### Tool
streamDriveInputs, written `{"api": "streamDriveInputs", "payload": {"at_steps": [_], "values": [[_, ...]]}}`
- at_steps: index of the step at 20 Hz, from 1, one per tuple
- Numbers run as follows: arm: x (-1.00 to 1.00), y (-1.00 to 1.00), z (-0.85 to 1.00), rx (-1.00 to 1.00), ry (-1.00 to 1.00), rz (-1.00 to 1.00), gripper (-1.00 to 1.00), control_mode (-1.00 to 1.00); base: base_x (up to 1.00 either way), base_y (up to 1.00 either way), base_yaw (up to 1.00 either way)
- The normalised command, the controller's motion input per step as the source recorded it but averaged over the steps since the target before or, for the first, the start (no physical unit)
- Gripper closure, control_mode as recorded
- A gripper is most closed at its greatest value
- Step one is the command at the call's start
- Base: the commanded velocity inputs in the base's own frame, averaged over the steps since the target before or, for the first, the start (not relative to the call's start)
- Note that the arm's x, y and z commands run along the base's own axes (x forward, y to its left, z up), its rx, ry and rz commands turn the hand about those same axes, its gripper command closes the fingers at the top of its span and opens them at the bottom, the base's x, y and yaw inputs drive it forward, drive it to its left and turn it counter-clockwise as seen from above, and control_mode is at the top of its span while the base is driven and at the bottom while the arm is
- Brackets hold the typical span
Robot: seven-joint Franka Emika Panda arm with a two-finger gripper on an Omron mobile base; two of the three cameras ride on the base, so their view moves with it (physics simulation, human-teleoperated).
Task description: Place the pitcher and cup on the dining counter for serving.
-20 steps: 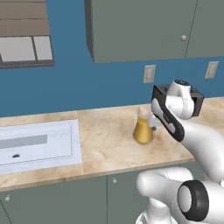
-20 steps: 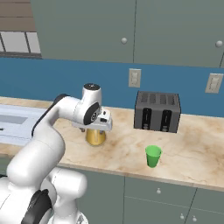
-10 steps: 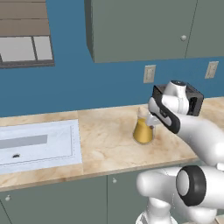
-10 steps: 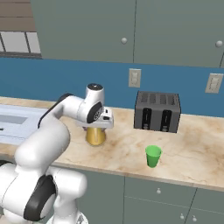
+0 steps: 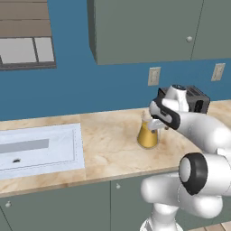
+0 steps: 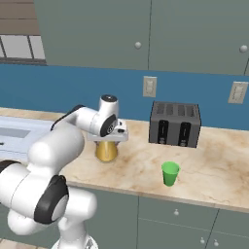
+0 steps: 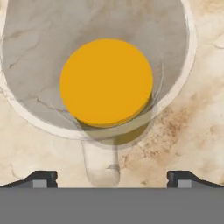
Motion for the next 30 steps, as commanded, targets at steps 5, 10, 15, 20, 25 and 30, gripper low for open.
{"api": "streamDriveInputs", "payload": {"at_steps": [5,10,15,20,25,30], "values": [[0.30,0.00,-0.16,0.00,0.00,0.06,-1.00,-1.00,0.00,0.00,0.00],[0.27,0.00,-0.20,0.00,0.00,0.04,-1.00,-1.00,0.00,0.00,0.00],[0.23,0.00,-0.21,0.00,0.00,0.01,1.00,-1.00,0.00,0.00,0.00],[0.00,0.03,-0.13,0.00,0.01,0.00,1.00,-1.00,0.00,0.00,0.00],[0.00,0.00,0.00,0.00,0.00,0.00,1.00,-1.00,0.00,0.00,0.00],[-0.33,0.00,0.07,0.00,-0.03,0.01,1.00,-1.00,0.00,0.00,0.00]]}}
